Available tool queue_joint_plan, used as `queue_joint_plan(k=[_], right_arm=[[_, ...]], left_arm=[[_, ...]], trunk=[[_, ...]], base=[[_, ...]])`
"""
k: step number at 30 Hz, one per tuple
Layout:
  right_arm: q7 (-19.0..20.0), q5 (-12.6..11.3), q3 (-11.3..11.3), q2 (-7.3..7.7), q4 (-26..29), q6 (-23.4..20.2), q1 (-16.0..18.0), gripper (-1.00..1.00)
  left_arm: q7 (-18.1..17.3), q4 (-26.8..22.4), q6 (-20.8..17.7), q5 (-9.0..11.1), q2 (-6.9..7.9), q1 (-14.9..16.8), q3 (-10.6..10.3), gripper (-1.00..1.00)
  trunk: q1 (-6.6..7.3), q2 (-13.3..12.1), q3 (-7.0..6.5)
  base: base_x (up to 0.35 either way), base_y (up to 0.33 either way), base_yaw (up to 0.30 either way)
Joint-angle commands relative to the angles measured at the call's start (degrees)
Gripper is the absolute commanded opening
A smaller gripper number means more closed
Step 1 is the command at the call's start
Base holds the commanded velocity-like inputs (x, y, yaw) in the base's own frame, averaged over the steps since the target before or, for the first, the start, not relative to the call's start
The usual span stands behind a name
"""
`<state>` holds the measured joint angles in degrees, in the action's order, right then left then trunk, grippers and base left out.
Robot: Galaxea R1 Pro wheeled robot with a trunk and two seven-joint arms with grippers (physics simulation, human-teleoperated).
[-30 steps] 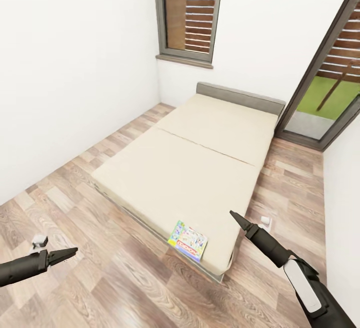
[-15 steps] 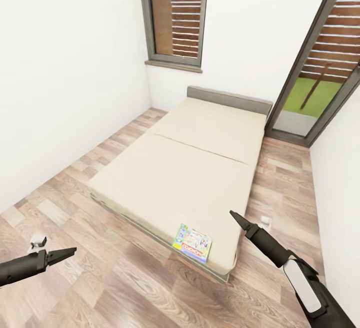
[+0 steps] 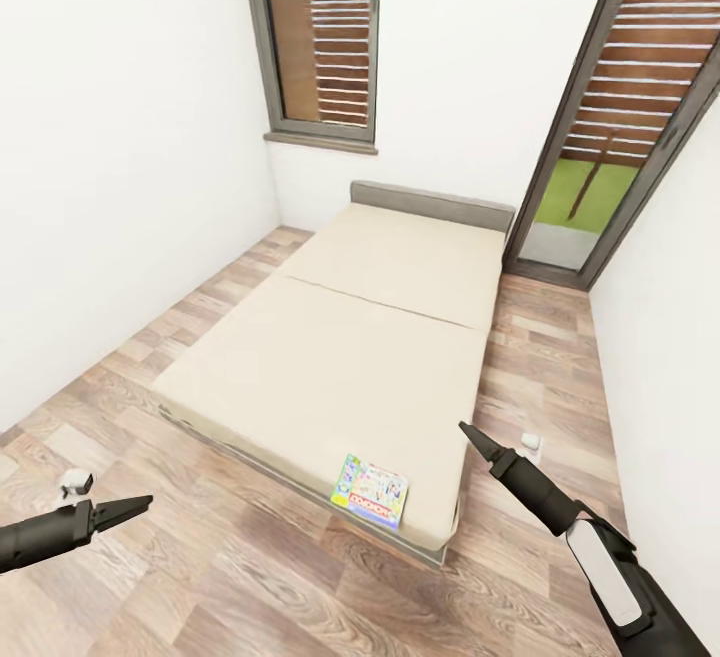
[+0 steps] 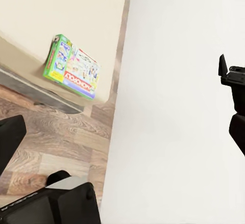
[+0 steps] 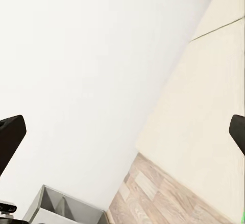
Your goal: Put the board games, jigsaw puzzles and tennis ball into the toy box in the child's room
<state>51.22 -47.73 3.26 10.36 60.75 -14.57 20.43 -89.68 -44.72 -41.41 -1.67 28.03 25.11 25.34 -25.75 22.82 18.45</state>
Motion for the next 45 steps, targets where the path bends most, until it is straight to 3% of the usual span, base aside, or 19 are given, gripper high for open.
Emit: queue_joint_plan(k=[1,45], right_arm=[[0.11,-0.53,0.0,0.01,-0.01,-0.56,0.04,1.0],[0.02,-0.26,-0.08,-0.52,-0.01,-0.55,0.04,1.0]], left_arm=[[-0.32,-0.02,-0.61,-0.18,-0.03,0.02,0.06,1.0],[-0.32,-0.02,-0.52,-0.09,0.52,0.02,0.06,1.0]], trunk=[[-0.03,0.1,0.0],[-0.03,0.1,-3.95]], base=[[0.0,0.0,-0.166],[0.0,0.048,-0.166]])
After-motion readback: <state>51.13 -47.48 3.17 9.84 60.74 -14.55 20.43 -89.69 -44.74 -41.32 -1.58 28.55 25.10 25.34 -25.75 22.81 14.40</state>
